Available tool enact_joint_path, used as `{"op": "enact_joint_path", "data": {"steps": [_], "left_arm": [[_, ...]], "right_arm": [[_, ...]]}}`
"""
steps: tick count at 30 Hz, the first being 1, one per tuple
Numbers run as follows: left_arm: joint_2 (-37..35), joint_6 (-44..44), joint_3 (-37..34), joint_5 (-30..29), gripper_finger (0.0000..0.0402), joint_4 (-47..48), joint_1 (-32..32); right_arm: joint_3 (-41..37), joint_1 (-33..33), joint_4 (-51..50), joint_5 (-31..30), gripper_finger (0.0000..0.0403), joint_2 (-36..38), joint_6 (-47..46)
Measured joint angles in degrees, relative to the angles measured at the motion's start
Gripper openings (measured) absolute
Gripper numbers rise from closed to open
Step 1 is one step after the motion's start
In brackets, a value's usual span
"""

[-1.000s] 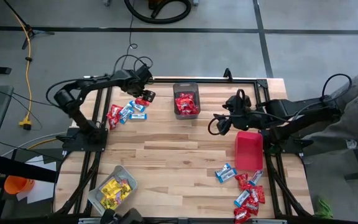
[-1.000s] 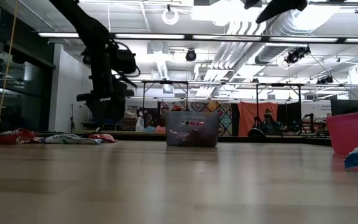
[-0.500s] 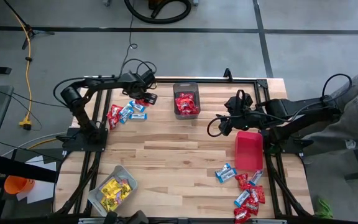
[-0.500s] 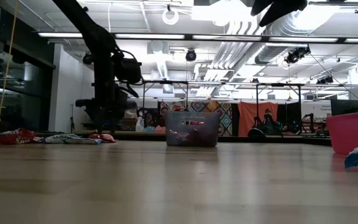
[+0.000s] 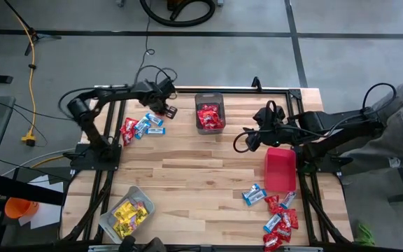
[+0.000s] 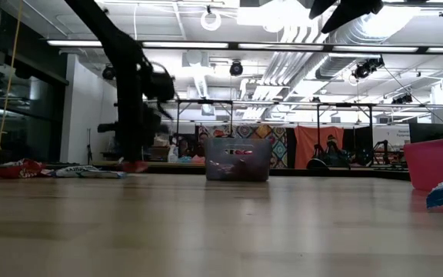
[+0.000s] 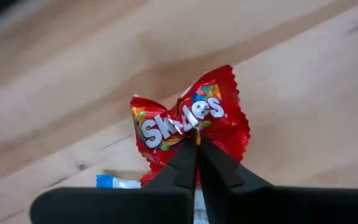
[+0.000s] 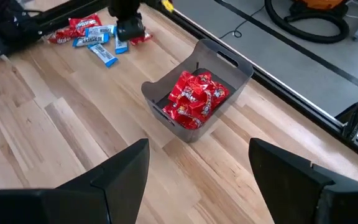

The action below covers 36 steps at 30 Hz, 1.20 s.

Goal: Sort candy
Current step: Put the red candy pack into the black bin

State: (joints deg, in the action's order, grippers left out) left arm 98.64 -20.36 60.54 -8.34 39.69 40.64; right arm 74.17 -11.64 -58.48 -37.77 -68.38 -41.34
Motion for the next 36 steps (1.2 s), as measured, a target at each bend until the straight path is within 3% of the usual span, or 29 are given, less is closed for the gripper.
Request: {"op": "enact_joint_path", "data": {"steps": [7,11,14,18,21,26,30,36], "left_arm": [[-16.41,6.45,0.04,6.88,0.0,-8.54,-2.77],[-23.36,5.25,0.06,8.18,0.0,-18.43,-8.8],[-24.78,4.12,0.14,7.03,0.0,-26.73,-15.28],[-22.49,3.72,0.13,1.4,0.0,-34.0,-24.5],[-19.5,5.33,0.08,-3.46,0.0,-36.51,-27.66],[-13.52,4.81,2.67,-5.09,0.0,-36.5,-25.22],[-7.57,3.26,5.27,0.06,0.0,-36.66,-22.58],[0.41,-1.19,6.01,0.36,0.0004,-36.31,-21.84]], "right_arm": [[0.0,0.0,0.06,-3.19,0.0271,-0.02,-2.45],[0.0,0.0,1.1,-6.25,0.0271,-0.02,-3.82],[0.0,0.02,2.52,-7.23,0.0271,-0.02,-3.7],[0.0,0.0,2.91,-7.73,0.0271,-0.02,-3.68],[0.0,0.0,3.08,-7.75,0.0271,-0.02,-3.4],[0.0,0.0,3.06,-7.23,0.0271,-0.02,-3.24],[0.0,0.0,3.06,-7.22,0.0271,-0.02,-3.24],[0.0,0.0,3.06,-7.18,0.0271,-0.02,-3.44]]}}
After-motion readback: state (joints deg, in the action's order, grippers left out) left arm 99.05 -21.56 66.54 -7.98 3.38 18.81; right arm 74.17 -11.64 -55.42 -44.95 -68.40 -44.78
